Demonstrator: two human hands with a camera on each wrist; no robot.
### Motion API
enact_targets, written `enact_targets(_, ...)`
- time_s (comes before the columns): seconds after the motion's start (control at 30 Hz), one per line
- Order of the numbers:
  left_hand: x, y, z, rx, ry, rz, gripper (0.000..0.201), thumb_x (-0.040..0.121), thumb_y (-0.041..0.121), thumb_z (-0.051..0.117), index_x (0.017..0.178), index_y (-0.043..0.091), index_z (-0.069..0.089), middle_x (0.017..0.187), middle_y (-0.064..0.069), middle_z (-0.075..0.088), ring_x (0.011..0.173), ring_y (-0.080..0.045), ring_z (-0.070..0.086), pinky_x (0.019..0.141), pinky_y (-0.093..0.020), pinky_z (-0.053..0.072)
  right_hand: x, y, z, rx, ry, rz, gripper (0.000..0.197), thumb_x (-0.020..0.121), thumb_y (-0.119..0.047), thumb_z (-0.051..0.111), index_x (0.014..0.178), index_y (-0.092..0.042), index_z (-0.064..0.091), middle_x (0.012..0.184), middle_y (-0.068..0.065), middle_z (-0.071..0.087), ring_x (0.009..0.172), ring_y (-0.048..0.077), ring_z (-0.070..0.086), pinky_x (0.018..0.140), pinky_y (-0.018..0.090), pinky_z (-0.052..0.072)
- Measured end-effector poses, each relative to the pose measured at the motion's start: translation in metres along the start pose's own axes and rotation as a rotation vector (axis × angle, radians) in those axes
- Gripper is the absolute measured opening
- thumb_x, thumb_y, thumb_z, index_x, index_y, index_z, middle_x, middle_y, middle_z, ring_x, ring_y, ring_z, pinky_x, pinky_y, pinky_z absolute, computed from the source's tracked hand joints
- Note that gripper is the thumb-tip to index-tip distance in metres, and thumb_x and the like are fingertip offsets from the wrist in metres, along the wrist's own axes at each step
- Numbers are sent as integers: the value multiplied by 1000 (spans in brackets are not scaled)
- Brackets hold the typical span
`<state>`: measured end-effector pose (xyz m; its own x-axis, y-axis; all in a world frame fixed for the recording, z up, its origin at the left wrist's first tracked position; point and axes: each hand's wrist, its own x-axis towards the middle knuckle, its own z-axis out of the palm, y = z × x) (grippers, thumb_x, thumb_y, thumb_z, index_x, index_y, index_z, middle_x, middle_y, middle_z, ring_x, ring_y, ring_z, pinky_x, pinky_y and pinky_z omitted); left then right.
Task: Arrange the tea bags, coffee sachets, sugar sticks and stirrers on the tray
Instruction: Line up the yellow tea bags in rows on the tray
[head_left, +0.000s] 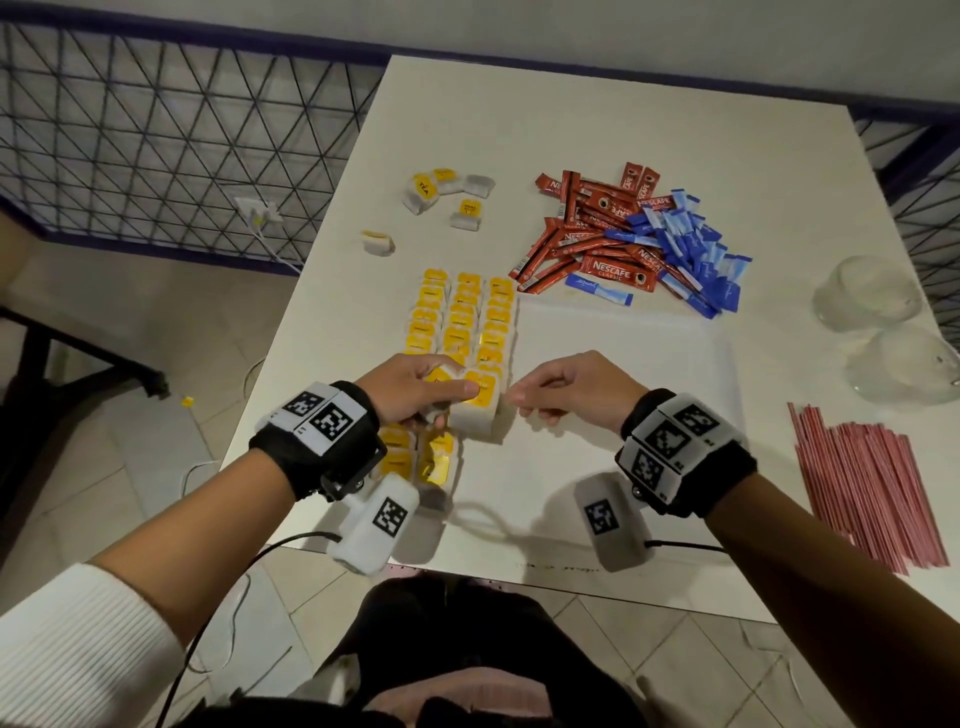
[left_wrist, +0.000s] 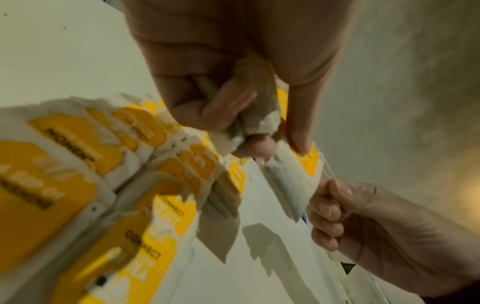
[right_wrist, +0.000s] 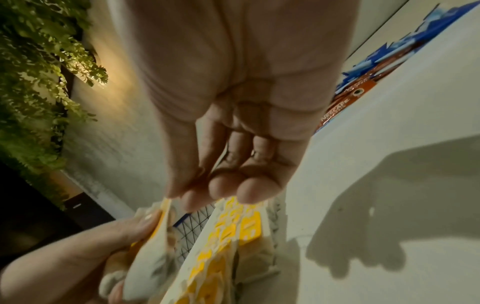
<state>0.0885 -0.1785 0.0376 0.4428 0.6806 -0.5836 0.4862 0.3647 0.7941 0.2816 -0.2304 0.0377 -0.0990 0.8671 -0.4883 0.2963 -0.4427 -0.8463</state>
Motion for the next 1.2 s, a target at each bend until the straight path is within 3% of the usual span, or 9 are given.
enact_targets(0.37, -1, 1, -2, 154, -147, 35, 10, 82, 16, 67, 81, 24, 61, 45, 6, 57, 41, -5, 48, 39, -12, 35, 13, -15, -2, 28, 30, 34, 18, 89, -24, 59, 74, -14, 62, 63, 0, 52, 50, 6, 47, 55, 19, 41)
enact_targets(0.47, 0, 1, -3, 93, -97, 91, 13, 79, 12, 69, 76, 23, 62, 48, 6, 57, 48, -9, 49, 45, -16, 38, 15, -10, 12, 61, 0, 57, 18, 91, -21, 57, 74, -15, 60, 65, 2, 52, 56, 11, 48, 57, 21, 41)
enact_targets(0.57, 2, -1, -4, -27, -37, 145, 18, 78, 8, 69, 69, 21, 60, 67, 4, 61, 52, -11, 50, 45, -16, 39, 13, -4, 24, 76, -17, 70, 21, 94, -11, 50, 77, -18, 59, 71, 5, 55, 59, 13, 50, 54, 19, 44)
enact_targets(0.67, 3, -2, -4, -167, -40, 175, 30, 79, 3, 65, 57, 22, 61, 82, 16, 65, 48, -6, 54, 43, -14, 39, 10, 0, 30, 145, -4, 87, 14, 93, -8, 50, 87, -14, 61, 71, 5, 56, 60, 13, 51, 50, 16, 44)
enact_targets(0.77, 5, -1, -3, -195, -51, 169, 30, 73, 12, 68, 49, 28, 61, 67, 11, 68, 48, -7, 53, 41, -15, 38, 6, 0, 31, 153, -4, 97, 9, 92, -9, 52, 95, -11, 60, 68, 4, 54, 59, 12, 50, 53, 18, 43)
enact_targets(0.83, 7, -1, -2, -166, -31, 144, 23, 73, 18, 70, 56, 26, 56, 53, 2, 61, 48, -11, 49, 42, -17, 35, 3, -1, 29, 151, 8, 102, 10, 90, -7, 54, 85, -14, 58, 69, 4, 53, 61, 12, 50, 57, 19, 44)
enact_targets(0.93, 12, -4, 1, -89, -4, 93, 23, 81, 18, 68, 67, 22, 50, 49, 2, 58, 49, -13, 45, 48, -21, 32, 1, -1, 24, 158, 110, 87, 21, 88, -1, 52, 83, -20, 57, 77, 5, 56, 67, 12, 51, 64, 21, 44)
enact_targets(1.0, 15, -4, 4, -42, -29, 72, 22, 82, 18, 68, 70, 21, 50, 46, 3, 58, 42, -9, 45, 43, -19, 31, 0, -1, 22, 188, 158, 84, 18, 87, -3, 51, 84, -19, 60, 80, 8, 57, 70, 14, 52, 68, 25, 45)
enact_targets(1.2, 19, -9, 11, 93, -102, 37, 17, 80, 21, 71, 79, 19, 53, 47, 1, 58, 37, -8, 43, 41, -16, 32, -4, 1, 27, 91, 107, 124, 5, 88, -13, 60, 87, -10, 56, 60, 5, 55, 53, 16, 49, 55, 22, 43)
